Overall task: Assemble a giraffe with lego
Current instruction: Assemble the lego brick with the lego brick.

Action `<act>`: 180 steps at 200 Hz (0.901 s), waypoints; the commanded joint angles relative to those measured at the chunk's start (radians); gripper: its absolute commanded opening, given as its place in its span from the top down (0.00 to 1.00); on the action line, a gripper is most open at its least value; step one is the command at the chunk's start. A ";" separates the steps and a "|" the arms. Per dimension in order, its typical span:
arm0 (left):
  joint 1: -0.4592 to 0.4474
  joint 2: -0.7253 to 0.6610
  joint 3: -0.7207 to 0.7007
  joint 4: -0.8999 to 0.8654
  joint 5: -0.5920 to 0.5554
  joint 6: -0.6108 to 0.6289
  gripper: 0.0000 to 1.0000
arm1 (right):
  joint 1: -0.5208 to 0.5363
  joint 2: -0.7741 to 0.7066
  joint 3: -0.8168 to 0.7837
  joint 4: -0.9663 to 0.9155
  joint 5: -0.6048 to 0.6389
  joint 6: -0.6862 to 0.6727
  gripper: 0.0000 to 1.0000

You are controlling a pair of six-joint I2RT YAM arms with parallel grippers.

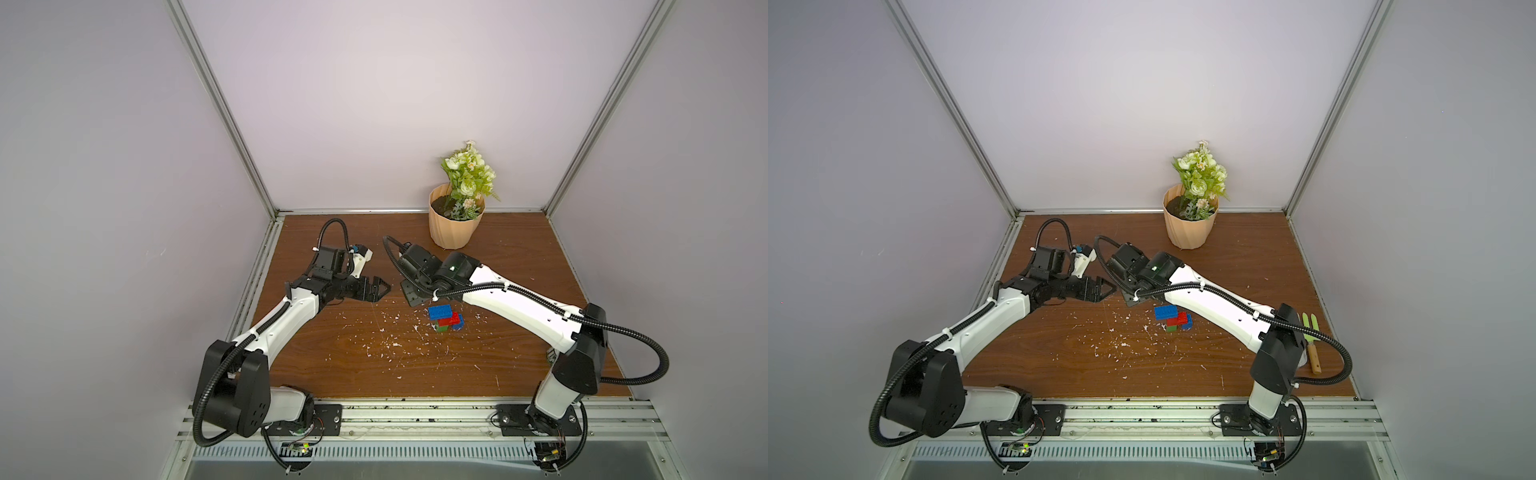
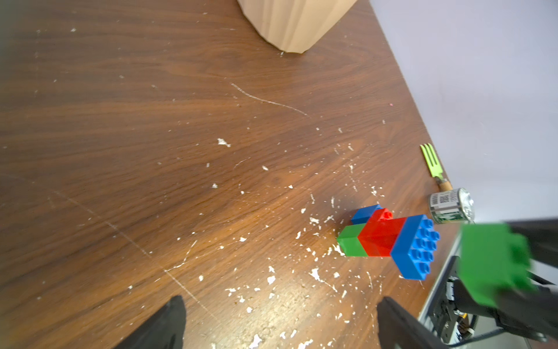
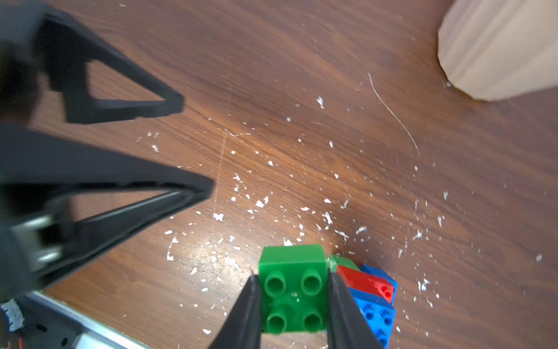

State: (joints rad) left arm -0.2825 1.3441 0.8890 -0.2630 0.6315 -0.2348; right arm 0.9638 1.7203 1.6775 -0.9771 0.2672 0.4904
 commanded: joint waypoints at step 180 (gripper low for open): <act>-0.030 -0.026 -0.004 0.030 0.064 0.009 0.01 | -0.111 -0.211 -0.309 -0.012 -0.055 0.191 0.68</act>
State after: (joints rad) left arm -0.3031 1.3312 0.8871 -0.2474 0.6765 -0.2317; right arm 0.8616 1.5517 1.3758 -0.9977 0.2241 0.6556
